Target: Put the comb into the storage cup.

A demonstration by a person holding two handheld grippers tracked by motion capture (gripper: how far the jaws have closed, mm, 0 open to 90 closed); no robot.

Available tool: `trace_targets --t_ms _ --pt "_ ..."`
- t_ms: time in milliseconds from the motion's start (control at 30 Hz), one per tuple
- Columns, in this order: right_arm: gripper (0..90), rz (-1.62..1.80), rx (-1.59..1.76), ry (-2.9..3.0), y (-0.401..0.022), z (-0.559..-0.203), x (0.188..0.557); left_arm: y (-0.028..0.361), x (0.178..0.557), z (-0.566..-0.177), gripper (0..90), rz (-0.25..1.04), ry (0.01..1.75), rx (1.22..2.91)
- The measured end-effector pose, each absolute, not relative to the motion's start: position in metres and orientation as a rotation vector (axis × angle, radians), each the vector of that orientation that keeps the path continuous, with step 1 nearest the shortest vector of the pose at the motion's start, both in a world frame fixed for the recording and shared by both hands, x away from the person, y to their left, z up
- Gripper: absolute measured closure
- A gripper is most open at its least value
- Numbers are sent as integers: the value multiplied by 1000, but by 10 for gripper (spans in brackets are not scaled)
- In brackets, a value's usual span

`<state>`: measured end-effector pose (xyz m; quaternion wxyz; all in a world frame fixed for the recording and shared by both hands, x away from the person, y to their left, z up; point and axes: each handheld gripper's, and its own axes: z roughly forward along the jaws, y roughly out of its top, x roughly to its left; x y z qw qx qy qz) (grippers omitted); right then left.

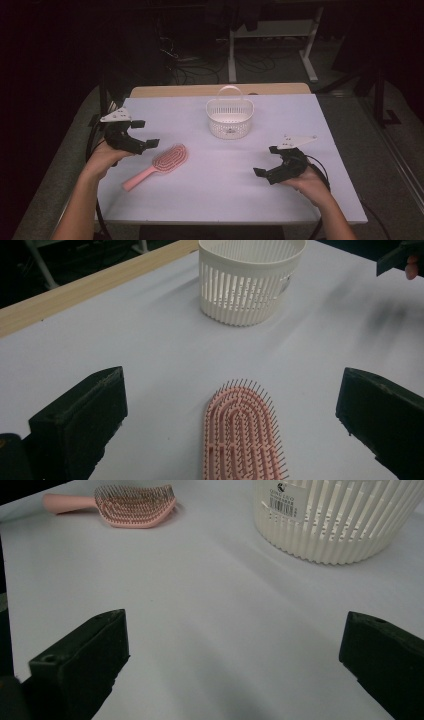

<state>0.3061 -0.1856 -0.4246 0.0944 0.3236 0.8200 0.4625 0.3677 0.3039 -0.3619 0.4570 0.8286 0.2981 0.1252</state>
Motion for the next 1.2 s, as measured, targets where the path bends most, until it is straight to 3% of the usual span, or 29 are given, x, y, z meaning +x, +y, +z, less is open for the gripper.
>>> trace_targets --t_ms 1200 --pt "0 1366 952 2429 -186 -424 306 303 366 -369 1 280 767 2198"
